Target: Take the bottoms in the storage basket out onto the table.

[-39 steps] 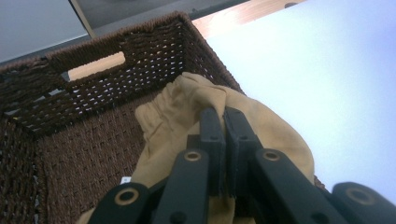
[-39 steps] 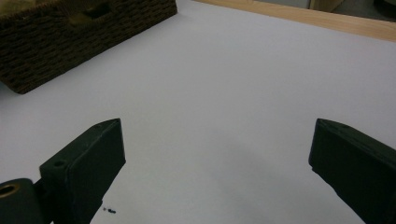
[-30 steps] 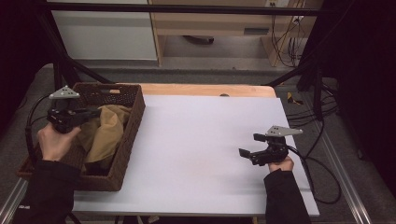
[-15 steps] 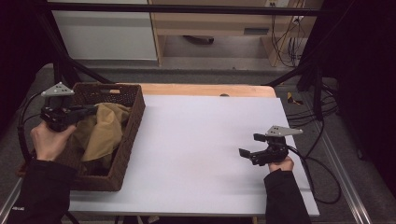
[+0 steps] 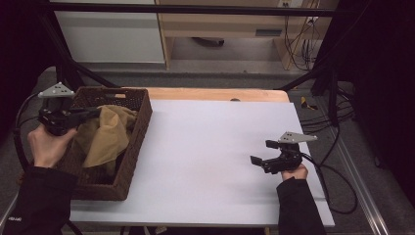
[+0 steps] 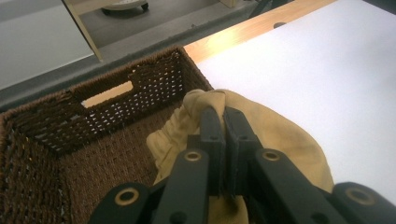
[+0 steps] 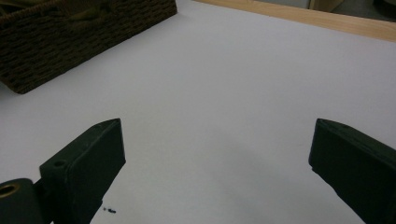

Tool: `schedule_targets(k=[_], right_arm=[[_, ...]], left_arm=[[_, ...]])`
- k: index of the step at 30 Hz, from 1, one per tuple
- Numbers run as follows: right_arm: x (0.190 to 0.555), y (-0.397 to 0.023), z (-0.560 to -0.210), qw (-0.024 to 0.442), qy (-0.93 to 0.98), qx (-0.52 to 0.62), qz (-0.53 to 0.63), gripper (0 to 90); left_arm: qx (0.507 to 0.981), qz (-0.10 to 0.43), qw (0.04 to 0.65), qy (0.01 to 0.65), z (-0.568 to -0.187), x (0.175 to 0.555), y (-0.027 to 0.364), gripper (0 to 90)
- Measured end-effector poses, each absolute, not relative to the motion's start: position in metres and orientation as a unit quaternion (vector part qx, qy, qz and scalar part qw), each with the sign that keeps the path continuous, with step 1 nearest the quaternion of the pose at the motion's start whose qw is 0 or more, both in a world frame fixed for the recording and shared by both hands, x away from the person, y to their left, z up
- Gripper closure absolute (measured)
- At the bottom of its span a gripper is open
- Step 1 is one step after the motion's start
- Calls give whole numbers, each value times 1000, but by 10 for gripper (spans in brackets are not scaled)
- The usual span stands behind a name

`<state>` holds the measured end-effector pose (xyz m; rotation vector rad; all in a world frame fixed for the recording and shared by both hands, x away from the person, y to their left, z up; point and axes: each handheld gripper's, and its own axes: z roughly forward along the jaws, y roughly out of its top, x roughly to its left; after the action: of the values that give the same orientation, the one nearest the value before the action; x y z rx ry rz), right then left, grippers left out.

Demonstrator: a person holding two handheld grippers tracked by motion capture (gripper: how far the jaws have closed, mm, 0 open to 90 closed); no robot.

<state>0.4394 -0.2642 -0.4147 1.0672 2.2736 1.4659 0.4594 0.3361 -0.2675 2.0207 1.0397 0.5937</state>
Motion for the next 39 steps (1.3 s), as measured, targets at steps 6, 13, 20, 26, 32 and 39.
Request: schedule_targets(k=[6, 13, 20, 26, 32, 39], right_arm=[[439, -264, -415, 117, 776, 365, 501, 42], [439, -264, -415, 116, 776, 364, 501, 42], [439, -264, -415, 118, 776, 364, 502, 42], [439, -264, -415, 118, 775, 364, 502, 42], [439, -264, -415, 118, 776, 363, 502, 42], [439, -264, -415, 117, 775, 365, 502, 42]], left_arm=[[793, 235, 389, 406, -262, 457, 337, 866], [793, 235, 389, 405, -257, 455, 338, 866], [793, 237, 391, 403, -250, 453, 338, 866], [793, 240, 393, 398, -245, 450, 337, 866], [795, 242, 392, 396, -241, 449, 336, 866], [794, 243, 393, 394, -236, 448, 336, 866]])
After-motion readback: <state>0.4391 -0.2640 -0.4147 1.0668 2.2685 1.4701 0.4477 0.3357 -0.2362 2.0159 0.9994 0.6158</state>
